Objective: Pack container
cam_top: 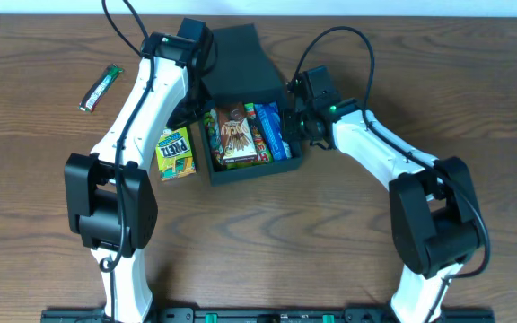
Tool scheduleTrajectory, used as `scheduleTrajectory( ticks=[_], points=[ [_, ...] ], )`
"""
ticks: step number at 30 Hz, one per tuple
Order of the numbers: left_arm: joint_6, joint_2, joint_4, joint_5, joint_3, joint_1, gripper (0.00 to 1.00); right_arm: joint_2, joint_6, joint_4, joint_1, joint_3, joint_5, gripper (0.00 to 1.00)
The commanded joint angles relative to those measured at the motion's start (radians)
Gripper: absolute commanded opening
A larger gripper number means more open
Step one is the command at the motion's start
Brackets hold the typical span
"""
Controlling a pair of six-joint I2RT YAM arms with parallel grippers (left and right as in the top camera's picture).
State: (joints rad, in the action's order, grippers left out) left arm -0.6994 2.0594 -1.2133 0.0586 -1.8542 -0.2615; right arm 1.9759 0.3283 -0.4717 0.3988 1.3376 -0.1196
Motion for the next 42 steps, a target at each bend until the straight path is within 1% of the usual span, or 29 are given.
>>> scheduleTrajectory(
  ticks=[1,4,6,12,15,19,20,21,22,23,24,26,29,31,33,36,39,42],
  points=[
    [0.023,0.008,0.006,0.005,0.002,0.007,0.06,0.009,0.075,-0.063,0.0,-0.014,0.064,0.01],
    [0.023,0.008,0.013,0.005,0.002,0.007,0.06,-0.01,0.163,-0.111,-0.001,-0.009,0.111,0.01],
    [0.023,0.008,0.018,0.005,0.002,0.007,0.06,-0.031,0.196,-0.125,0.0,-0.009,0.151,0.01],
    [0.023,0.008,0.04,0.004,0.002,0.007,0.07,-0.074,0.195,-0.16,0.002,-0.008,0.225,0.01],
    [0.023,0.008,0.048,0.004,0.002,0.007,0.07,-0.074,0.194,-0.173,0.002,-0.008,0.228,0.01],
    [0.023,0.008,0.066,0.004,0.002,0.006,0.1,-0.074,0.177,-0.175,0.002,-0.008,0.227,0.01],
    [0.023,0.008,0.072,0.004,0.002,0.006,0.1,-0.074,0.164,-0.174,0.002,-0.008,0.227,0.03],
    [0.023,0.008,0.076,0.004,0.002,0.006,0.1,-0.074,0.159,-0.174,0.002,-0.008,0.224,0.15],
    [0.023,0.008,0.08,0.004,0.002,0.006,0.08,-0.075,0.148,-0.174,0.002,-0.006,0.224,0.29],
    [0.024,0.008,0.085,0.004,0.002,0.006,0.06,-0.078,0.138,-0.176,0.002,0.0,0.224,0.4],
    [0.034,0.009,0.093,0.004,0.002,0.006,0.06,-0.085,0.129,-0.18,0.001,0.01,0.224,0.52],
    [0.058,0.021,0.113,0.003,0.005,0.007,0.06,-0.117,0.108,-0.187,-0.001,0.051,0.23,0.62],
    [0.073,0.042,0.119,-0.008,0.008,0.006,0.06,-0.168,0.101,-0.187,-0.002,0.1,0.232,0.65],
    [0.091,0.058,0.121,-0.012,0.009,0.006,0.06,-0.207,0.101,-0.178,0.0,0.123,0.222,0.7],
    [0.137,0.068,0.146,-0.029,0.013,0.017,0.06,-0.235,0.1,-0.145,0.014,0.128,0.153,0.74],
    [0.192,0.069,0.186,-0.034,0.012,0.059,0.06,-0.224,0.101,-0.098,0.038,0.128,0.027,0.73],
    [0.249,0.069,0.194,-0.044,0.012,0.12,0.06,-0.194,0.102,-0.082,0.074,0.128,0.009,0.73],
    [0.293,0.069,0.194,-0.097,0.012,0.188,0.06,-0.15,0.105,-0.07,0.118,0.129,0.009,0.74]
  ],
)
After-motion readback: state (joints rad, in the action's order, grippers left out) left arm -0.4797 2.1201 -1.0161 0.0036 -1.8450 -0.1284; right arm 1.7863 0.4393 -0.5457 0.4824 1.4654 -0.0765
